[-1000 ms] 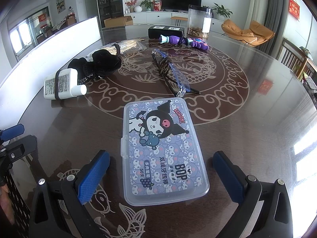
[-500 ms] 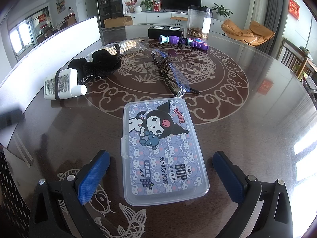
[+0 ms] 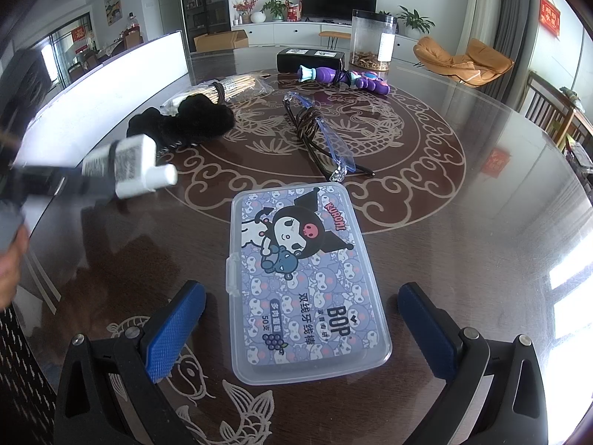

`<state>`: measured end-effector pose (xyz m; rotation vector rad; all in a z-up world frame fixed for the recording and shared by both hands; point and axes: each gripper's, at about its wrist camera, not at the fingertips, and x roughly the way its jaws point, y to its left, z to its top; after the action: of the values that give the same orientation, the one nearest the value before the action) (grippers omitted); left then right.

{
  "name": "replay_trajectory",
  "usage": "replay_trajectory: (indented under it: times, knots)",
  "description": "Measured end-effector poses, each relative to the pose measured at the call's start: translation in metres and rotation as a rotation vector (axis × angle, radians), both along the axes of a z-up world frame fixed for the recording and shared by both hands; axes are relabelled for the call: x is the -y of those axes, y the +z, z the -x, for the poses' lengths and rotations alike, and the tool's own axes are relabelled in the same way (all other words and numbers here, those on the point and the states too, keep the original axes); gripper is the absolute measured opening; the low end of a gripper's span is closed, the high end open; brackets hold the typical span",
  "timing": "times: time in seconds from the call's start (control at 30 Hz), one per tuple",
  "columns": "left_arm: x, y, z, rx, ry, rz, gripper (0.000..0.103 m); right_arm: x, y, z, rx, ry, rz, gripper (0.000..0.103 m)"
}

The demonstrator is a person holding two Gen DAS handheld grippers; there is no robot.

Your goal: Organize objects

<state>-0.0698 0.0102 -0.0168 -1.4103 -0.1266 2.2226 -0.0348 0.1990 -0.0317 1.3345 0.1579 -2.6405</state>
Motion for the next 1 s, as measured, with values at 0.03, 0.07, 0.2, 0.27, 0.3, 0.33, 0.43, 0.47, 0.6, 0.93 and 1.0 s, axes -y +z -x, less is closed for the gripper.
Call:
replay_trajectory:
  times: [0.03,0.07,0.2,0.27,0.3,0.33,0.43,0.47,0.6,0.93,1.0]
  knots:
    - [0.001,0.0,-0.008,0.017,-0.013,-0.006,0.103,0.0,0.0,0.0,0.0,0.0,0.0,0.103]
    - [0.002,0.0,-0.012,0.024,-0.013,-0.012,0.103,0.0,0.0,0.0,0.0,0.0,0.0,0.103]
    - [0.003,0.004,-0.018,0.011,0.033,0.051,0.103,0.0,0.0,0.0,0.0,0.0,0.0,0.103]
    - [-0.005,0.003,-0.011,-0.034,0.057,0.148,0.103,0.0,0.0,0.0,-0.001,0.0,0.0,0.103]
    - [-0.011,0.003,-0.009,-0.052,0.06,0.183,0.103,0.0,0.0,0.0,-0.001,0.0,0.0,0.103]
    - [-0.016,0.002,-0.006,-0.067,0.057,0.215,0.103,0.0,0.0,-0.001,-0.001,0.0,0.0,0.103]
    - [-0.032,-0.004,0.003,-0.104,0.023,0.309,0.101,0.0,-0.001,-0.001,0.0,0.0,0.001,0.103]
    - [-0.035,-0.006,0.004,-0.114,0.013,0.321,0.081,0.0,-0.001,-0.001,0.0,0.001,0.002,0.103]
    - [-0.032,-0.003,-0.007,-0.134,0.049,0.323,0.054,-0.003,0.004,0.003,0.11,0.034,-0.011,0.103]
    - [0.005,0.008,-0.049,-0.119,0.229,0.107,0.054,0.013,0.021,0.028,0.231,0.089,-0.063,0.063]
    - [0.012,0.014,-0.057,-0.132,0.249,0.092,0.054,0.016,0.019,0.03,0.239,0.087,-0.078,0.063]
